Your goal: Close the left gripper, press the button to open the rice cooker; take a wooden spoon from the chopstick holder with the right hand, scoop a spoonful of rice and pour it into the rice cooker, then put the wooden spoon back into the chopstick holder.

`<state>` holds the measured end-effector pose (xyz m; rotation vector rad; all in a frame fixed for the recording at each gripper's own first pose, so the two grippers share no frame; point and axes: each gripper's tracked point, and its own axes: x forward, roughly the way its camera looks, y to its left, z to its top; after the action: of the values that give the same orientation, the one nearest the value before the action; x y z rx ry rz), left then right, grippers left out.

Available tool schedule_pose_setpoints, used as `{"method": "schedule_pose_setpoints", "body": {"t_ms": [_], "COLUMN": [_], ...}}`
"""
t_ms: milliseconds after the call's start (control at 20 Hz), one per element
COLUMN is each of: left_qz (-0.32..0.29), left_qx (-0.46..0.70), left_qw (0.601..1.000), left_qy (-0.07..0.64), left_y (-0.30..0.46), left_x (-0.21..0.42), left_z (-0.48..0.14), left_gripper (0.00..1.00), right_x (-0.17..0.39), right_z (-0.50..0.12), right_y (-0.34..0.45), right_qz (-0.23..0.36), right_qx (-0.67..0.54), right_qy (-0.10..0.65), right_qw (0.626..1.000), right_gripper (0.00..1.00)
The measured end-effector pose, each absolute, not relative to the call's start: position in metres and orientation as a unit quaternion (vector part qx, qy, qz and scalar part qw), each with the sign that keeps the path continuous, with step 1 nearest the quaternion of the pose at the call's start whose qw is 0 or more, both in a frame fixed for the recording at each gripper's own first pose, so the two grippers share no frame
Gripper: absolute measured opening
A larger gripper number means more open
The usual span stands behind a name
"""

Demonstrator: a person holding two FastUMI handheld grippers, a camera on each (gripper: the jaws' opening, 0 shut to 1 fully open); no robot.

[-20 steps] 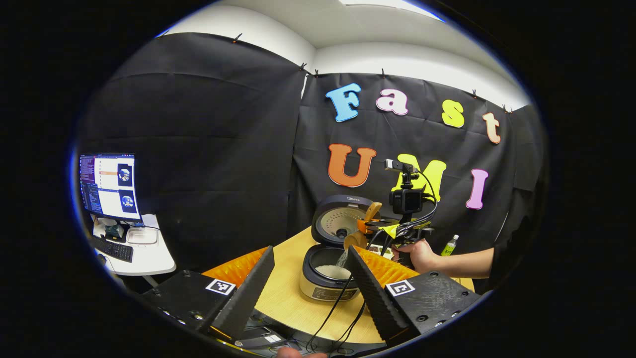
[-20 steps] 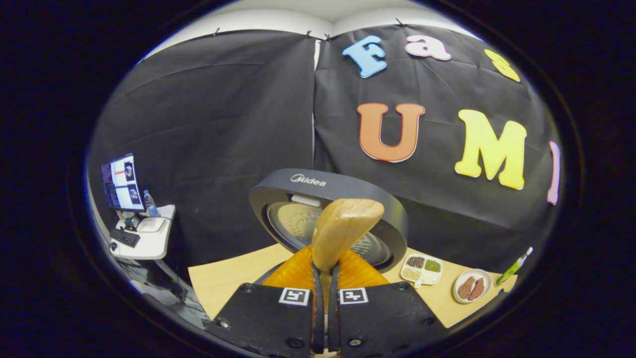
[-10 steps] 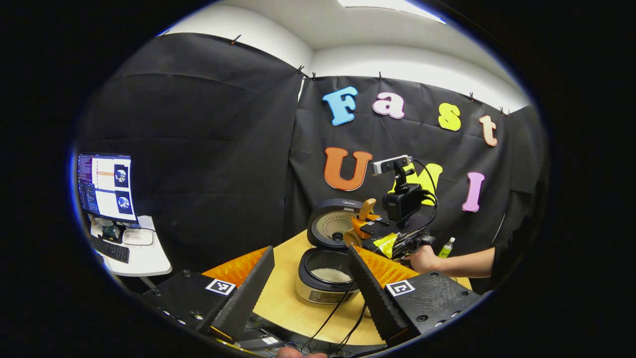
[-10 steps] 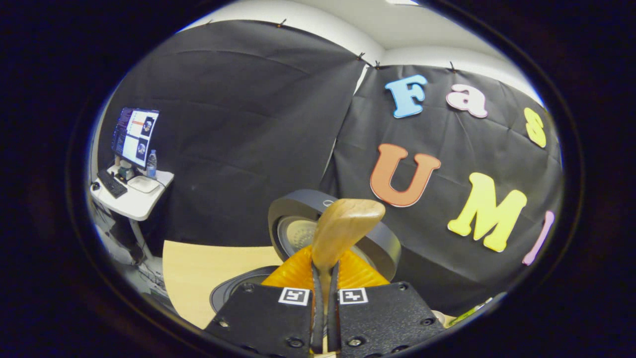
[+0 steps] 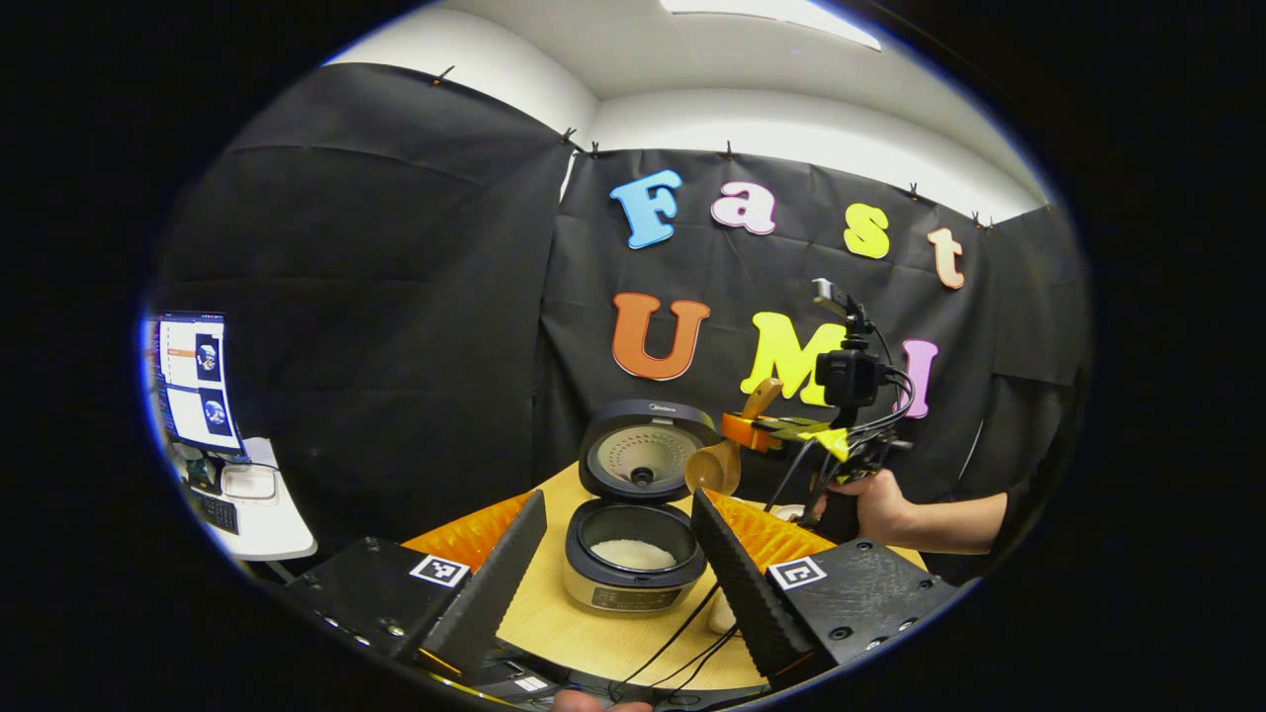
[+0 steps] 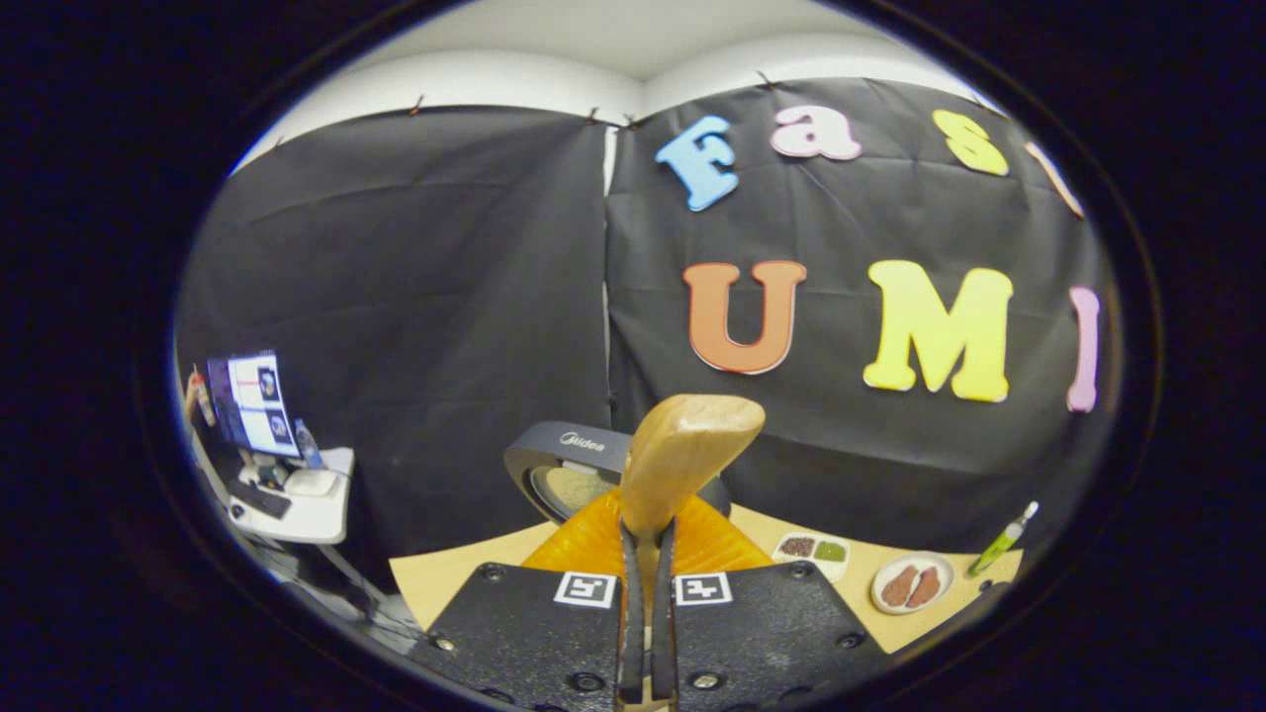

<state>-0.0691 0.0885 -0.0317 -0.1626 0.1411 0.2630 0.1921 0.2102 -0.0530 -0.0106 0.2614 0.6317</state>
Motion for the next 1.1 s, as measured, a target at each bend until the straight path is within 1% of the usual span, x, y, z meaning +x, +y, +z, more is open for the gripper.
{"method": "schedule_pose_setpoints", "body": {"t_ms": [150, 350, 550, 800, 950, 1100], "left_qz": [0.1, 0.051, 0.002, -0.034, -0.04, -0.034], "left_qx": [-0.083, -0.081, -0.074, -0.061, -0.057, -0.059], "left_qw": [0.989, 0.993, 0.995, 0.995, 0.995, 0.995], "left_qy": [0.07, 0.067, 0.071, 0.071, 0.074, 0.079], "left_y": [0.076, 0.053, 0.029, 0.008, 0.002, 0.001], "left_x": [-0.054, -0.03, -0.006, 0.021, 0.032, 0.042], "left_z": [-0.027, -0.023, -0.023, -0.024, -0.026, -0.029], "left_gripper": [0.94, 0.95, 0.94, 0.95, 0.95, 0.95], "right_x": [0.187, 0.185, 0.187, 0.172, 0.171, 0.175], "right_z": [-0.038, -0.025, -0.03, -0.053, -0.076, -0.113], "right_y": [0.167, 0.087, -0.016, -0.133, -0.19, -0.233], "right_qz": [0.284, 0.231, 0.139, 0.028, -0.024, -0.062], "right_qx": [0.071, 0.135, 0.159, 0.178, 0.179, 0.186], "right_qy": [0.153, 0.157, 0.153, 0.162, 0.174, 0.197], "right_qw": [0.944, 0.951, 0.965, 0.97, 0.968, 0.961], "right_gripper": [0.08, 0.08, 0.08, 0.08, 0.08, 0.08]}}
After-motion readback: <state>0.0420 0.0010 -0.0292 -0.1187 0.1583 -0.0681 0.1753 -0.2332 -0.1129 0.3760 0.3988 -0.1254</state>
